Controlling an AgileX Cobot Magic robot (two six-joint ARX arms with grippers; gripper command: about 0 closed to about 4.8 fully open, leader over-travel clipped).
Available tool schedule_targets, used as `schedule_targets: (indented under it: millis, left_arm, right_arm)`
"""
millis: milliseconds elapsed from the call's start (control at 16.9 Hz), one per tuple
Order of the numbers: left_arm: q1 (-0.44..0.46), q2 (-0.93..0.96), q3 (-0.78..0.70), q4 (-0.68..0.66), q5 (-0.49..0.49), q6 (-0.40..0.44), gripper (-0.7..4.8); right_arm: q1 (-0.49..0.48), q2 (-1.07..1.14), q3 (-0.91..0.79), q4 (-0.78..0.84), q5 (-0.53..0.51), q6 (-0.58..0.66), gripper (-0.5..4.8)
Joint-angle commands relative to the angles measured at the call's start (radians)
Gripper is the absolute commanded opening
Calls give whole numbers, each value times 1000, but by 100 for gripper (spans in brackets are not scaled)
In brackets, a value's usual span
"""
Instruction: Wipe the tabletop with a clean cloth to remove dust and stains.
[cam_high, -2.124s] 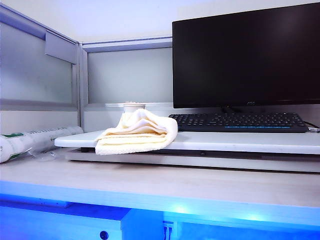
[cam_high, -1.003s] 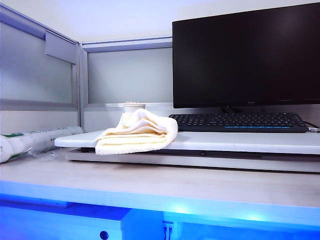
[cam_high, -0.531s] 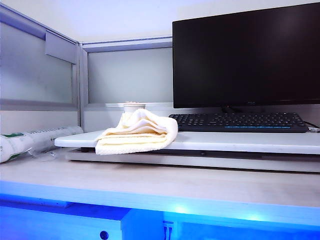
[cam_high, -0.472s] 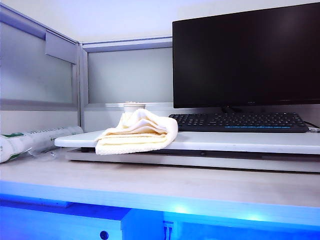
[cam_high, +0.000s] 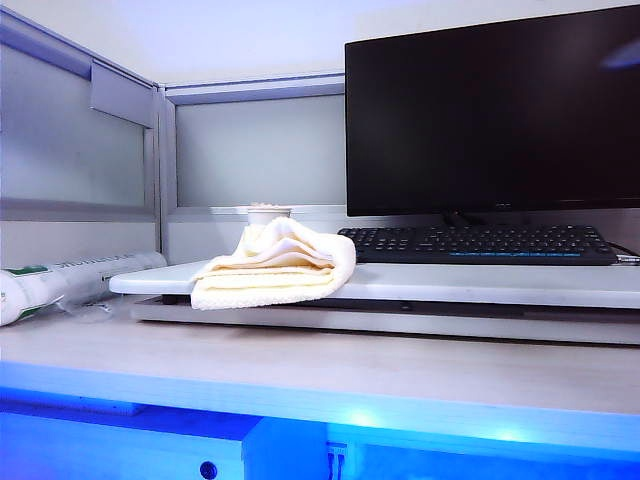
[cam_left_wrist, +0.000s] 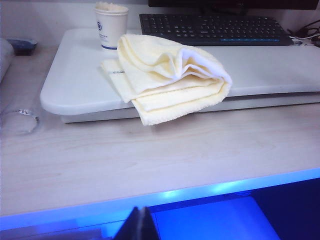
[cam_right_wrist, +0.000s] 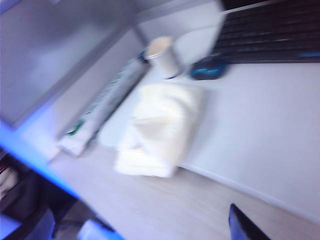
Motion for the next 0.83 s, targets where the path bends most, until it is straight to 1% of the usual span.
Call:
schedule_targets:
  millis: [59, 177, 236, 295, 413, 472, 531, 590, 826]
  left_arm:
    - [1, 0, 1, -24, 14, -3, -6]
    - [1, 0, 1, -24, 14, -3, -6]
    - [1, 0, 1, -24, 14, -3, -6]
    - [1, 0, 1, -24, 14, -3, -6]
    - [1, 0, 1, -24, 14, -3, -6]
    - [1, 0, 1, -24, 14, -3, -6]
    - [1, 0, 1, -24, 14, -3, -6]
    - [1, 0, 1, -24, 14, -3, -6]
    - [1, 0, 1, -24, 14, -3, -6]
  right_arm:
    - [144, 510, 319, 48, 40, 43, 479]
    - [149, 655, 415, 48, 39, 62, 479]
    - [163, 787, 522, 47, 39, 63, 479]
    - [184, 865, 593, 47, 41, 65, 479]
    - [209, 933, 657, 48, 44, 66, 479]
    - [233, 993, 708, 47, 44, 67, 479]
    - [258, 1048, 749, 47, 66, 75, 479]
    - [281, 1143, 809, 47, 64, 101, 479]
    - [298, 1221, 830, 77, 83, 117, 479]
